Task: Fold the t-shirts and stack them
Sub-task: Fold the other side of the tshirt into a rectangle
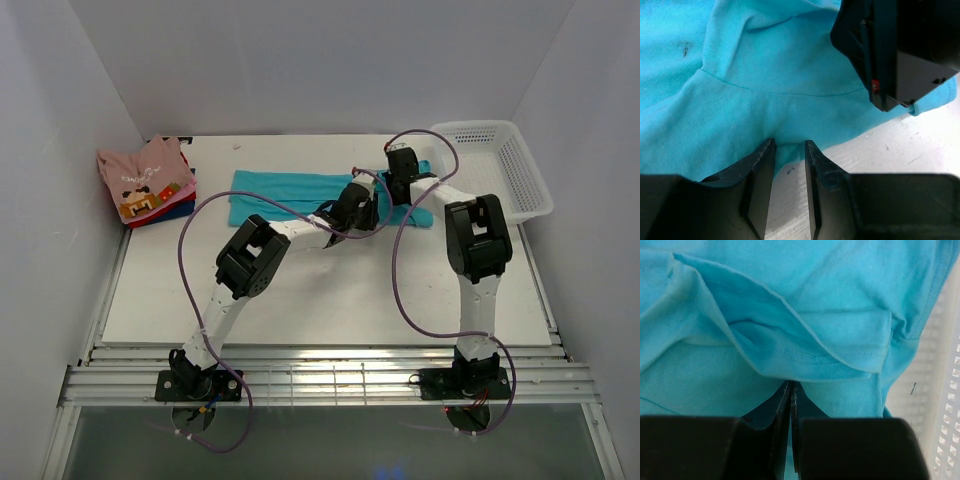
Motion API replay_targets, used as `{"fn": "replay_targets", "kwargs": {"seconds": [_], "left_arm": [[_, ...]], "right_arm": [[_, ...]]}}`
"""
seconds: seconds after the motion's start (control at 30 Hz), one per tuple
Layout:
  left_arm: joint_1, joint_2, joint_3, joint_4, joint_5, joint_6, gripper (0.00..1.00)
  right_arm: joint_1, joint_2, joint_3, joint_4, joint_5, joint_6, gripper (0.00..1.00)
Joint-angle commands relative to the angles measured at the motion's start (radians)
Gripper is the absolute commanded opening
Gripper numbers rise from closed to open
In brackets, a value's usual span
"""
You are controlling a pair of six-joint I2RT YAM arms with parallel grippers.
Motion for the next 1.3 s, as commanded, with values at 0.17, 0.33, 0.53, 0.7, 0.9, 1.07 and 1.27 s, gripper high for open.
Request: {"fn": "replay_targets", "kwargs": {"seconds": [0.17, 0.33, 0.53, 0.7, 0.9, 1.07, 1.27], "left_arm": [[0.002, -0.075, -0.136, 0.04, -0.02, -0.015, 0.4], [0.0, -0.099, -0.209, 0.064, -0.006, -0.036, 0.39], [0.0, -0.12, -0.284, 0.096, 0.006, -0.062, 0.38], [-0.012, -0.143, -0.341, 0.123, 0.012, -0.085, 0.37], [-0.024, -0.155, -0.353, 0.153, 0.031, -0.075, 0.38], [-0.026, -0.207, -0.245, 0.152, 0.051, -0.017, 0.45], [-0.032, -0.298, -0.155, 0.147, 0.009, 0.059, 0.52]], "right_arm": [[-0.003, 0.056, 0.116, 0.02, 0.047, -0.008, 0.08], [-0.009, 0.072, 0.158, 0.017, 0.075, -0.02, 0.08], [-0.018, 0.112, 0.214, 0.014, 0.092, -0.032, 0.08], [-0.023, 0.16, 0.274, 0.02, 0.131, -0.036, 0.08], [-0.023, 0.103, 0.241, 0.124, 0.193, -0.037, 0.08], [-0.019, -0.179, 0.034, 0.268, 0.194, -0.051, 0.08], [0.009, -0.414, -0.066, 0.129, 0.13, -0.021, 0.16]]}}
